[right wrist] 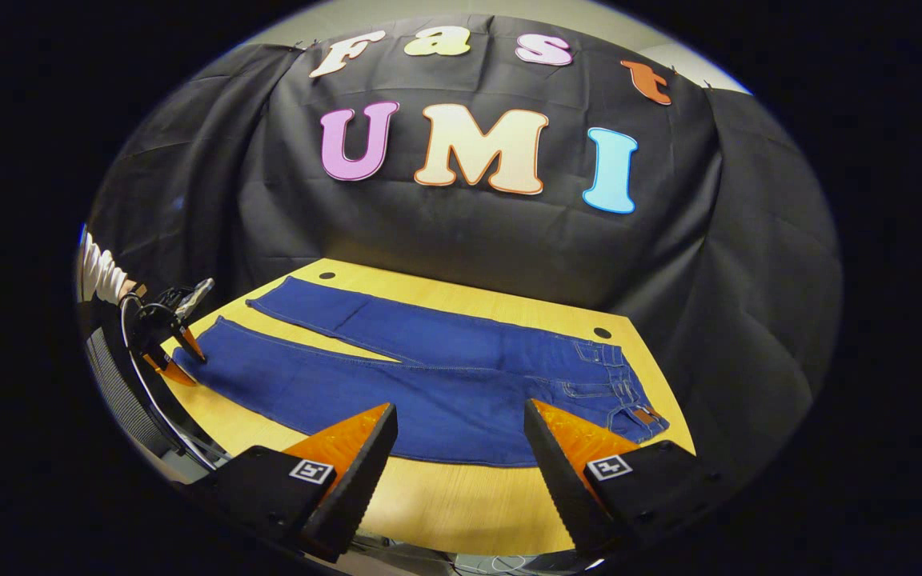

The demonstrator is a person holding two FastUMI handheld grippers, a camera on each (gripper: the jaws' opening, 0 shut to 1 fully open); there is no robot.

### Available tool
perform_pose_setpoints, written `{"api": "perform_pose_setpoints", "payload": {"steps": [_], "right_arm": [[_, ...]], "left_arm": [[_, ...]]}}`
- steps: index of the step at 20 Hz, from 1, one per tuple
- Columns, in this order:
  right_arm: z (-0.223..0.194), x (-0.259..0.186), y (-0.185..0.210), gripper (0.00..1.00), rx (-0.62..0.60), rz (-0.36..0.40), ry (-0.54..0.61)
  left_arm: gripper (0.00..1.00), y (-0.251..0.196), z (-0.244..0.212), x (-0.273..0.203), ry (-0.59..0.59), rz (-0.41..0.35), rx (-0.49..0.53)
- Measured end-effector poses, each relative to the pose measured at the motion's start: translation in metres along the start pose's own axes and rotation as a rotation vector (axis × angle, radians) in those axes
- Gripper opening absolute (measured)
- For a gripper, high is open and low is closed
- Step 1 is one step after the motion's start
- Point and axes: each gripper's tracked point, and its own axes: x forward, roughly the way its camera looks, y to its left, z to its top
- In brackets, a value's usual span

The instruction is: Grasp the waist and the cuffs of the jeans and fold them to make the two legs overlap; first hold the waist and fold one-third of the jeans toward the cuffs, then hold the cuffs and fold the remaining one-third in the same direction to finish folding.

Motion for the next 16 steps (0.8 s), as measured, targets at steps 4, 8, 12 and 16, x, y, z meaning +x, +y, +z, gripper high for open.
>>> {"api": "perform_pose_setpoints", "payload": {"steps": [4,8,12,16], "right_arm": [[0.004,0.006,0.006,0.99,-0.014,0.016,0.006],[0.002,0.018,0.013,0.99,-0.007,0.05,0.014],[-0.007,0.026,0.009,0.99,0.011,0.059,0.052],[-0.009,0.034,-0.001,0.99,-0.008,0.079,0.065]], "left_arm": [[0.84,0.002,0.001,0.001,0.025,-0.013,0.026],[0.8,-0.002,0.003,0.002,0.054,-0.014,0.05],[0.52,0.007,0.006,0.004,0.066,0.024,0.062],[0.11,0.011,0.008,0.004,0.087,0.048,0.044]]}}
